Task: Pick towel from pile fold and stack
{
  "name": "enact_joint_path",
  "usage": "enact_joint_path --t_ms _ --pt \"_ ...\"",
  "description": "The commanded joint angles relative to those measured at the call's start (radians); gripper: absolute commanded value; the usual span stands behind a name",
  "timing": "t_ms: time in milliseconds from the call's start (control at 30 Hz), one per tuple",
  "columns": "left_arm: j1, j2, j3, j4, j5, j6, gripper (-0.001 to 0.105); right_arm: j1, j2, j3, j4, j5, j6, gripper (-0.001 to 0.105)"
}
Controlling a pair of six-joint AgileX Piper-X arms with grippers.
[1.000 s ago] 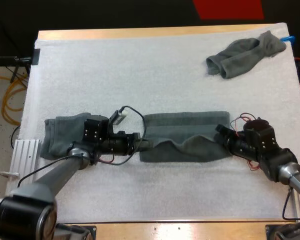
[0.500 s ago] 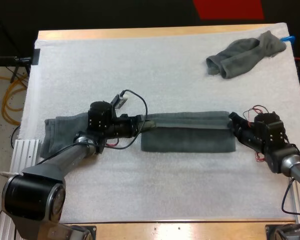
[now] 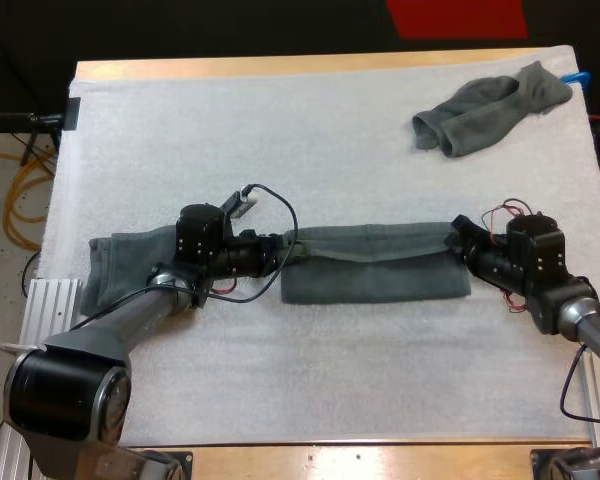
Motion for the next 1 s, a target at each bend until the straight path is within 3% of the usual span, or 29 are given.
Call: enact_joint_path --t_ms 0,100,167,333,567,700,800,967 --pt "0.000 0.000 -0.003 -0.004 0.007 0.010 0.050 -0.004 -0.002 -0.010 -0.012 -0.018 -0.012 0.041" --pt "0.000 0.000 -0.003 -0.004 0.007 0.010 0.059 -0.004 -0.002 -0.010 -0.079 -0.035 -0.043 0.078" --pt "0.000 0.000 -0.003 -0.004 0.007 0.014 0.059 -0.004 -0.002 -0.010 -0.147 -0.059 -0.086 0.085" --pt "0.000 -0.056 -0.003 0.004 -0.025 0.095 0.059 -0.004 -0.005 -0.050 -0.197 -0.082 -0.158 0.081" --pt "0.000 -0.290 -0.003 0.082 -0.189 0.249 0.059 -0.004 -0.083 -0.138 -0.001 -0.055 -0.369 0.080" --pt "0.000 -0.452 -0.003 0.256 -0.304 0.386 0.059 -0.004 -0.176 -0.176 0.131 0.020 -0.517 0.080" --pt "0.000 -0.575 -0.003 0.426 -0.390 0.504 0.059 -0.004 -0.242 -0.181 0.181 0.056 -0.588 0.080" --pt "0.000 -0.756 -0.003 0.686 -0.487 0.617 0.059 -0.004 -0.363 -0.181 0.277 0.093 -0.658 0.080"
